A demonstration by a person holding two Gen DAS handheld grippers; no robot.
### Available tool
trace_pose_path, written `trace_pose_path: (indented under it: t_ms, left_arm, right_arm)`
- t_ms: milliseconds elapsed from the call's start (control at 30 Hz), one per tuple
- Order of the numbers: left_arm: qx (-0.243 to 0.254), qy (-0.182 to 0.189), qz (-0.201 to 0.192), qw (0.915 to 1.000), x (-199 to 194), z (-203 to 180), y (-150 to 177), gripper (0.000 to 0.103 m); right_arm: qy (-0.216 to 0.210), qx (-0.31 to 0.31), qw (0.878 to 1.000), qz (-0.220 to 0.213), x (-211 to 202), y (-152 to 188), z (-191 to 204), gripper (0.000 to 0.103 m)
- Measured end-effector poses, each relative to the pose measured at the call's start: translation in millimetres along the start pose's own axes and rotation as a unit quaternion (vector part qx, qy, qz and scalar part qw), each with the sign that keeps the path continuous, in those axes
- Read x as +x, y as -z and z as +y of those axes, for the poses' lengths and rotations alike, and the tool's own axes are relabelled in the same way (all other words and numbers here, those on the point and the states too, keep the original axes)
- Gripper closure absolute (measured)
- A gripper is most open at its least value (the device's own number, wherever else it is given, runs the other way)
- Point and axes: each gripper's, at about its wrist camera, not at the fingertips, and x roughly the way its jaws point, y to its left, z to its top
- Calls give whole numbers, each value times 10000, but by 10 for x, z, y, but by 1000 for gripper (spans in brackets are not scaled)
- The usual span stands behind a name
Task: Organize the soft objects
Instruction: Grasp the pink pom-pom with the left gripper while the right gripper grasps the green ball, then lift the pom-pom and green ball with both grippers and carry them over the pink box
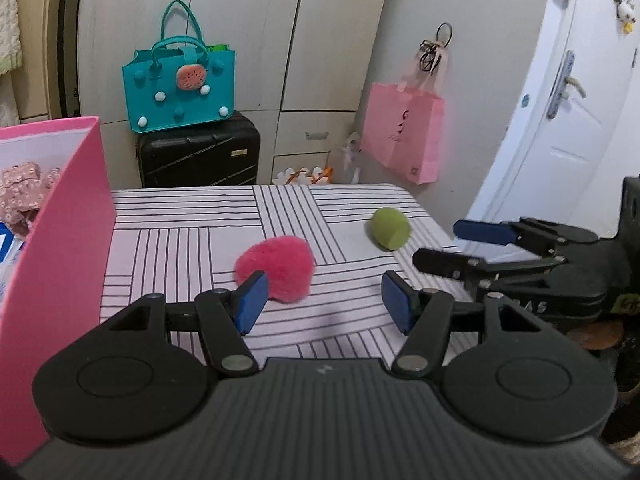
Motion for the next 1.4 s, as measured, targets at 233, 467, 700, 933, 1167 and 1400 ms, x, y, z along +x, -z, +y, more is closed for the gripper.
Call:
trace_pose_path:
  t_ms: [233,467,700,933,1167,1400]
  left_arm:
    - [-78,-440,67,9990,345,16,27,43]
    - [-167,-733,41,9972,487,103,-12,42]
    - [-230,-851,155,9960,584,140,-29,43]
    - [-279,-882,195,9955,667,128,-8,45]
    - [-297,-911,267,9950,751,100,27,45]
    - [-248,-991,233,9945,771,106,22,49]
  right_arm:
    - [-82,68,9999,50,300,-13,-73,28]
    - [115,-93,9999,87,488,-52,-76,28]
    - [377,-19,9986,358,668,-33,-129,29]
    - [502,76,9982,327,682,1,-166,59]
    - [547,1,9979,336,669,22,-161,60]
    - [542,2,9979,344,681,14,-164,60]
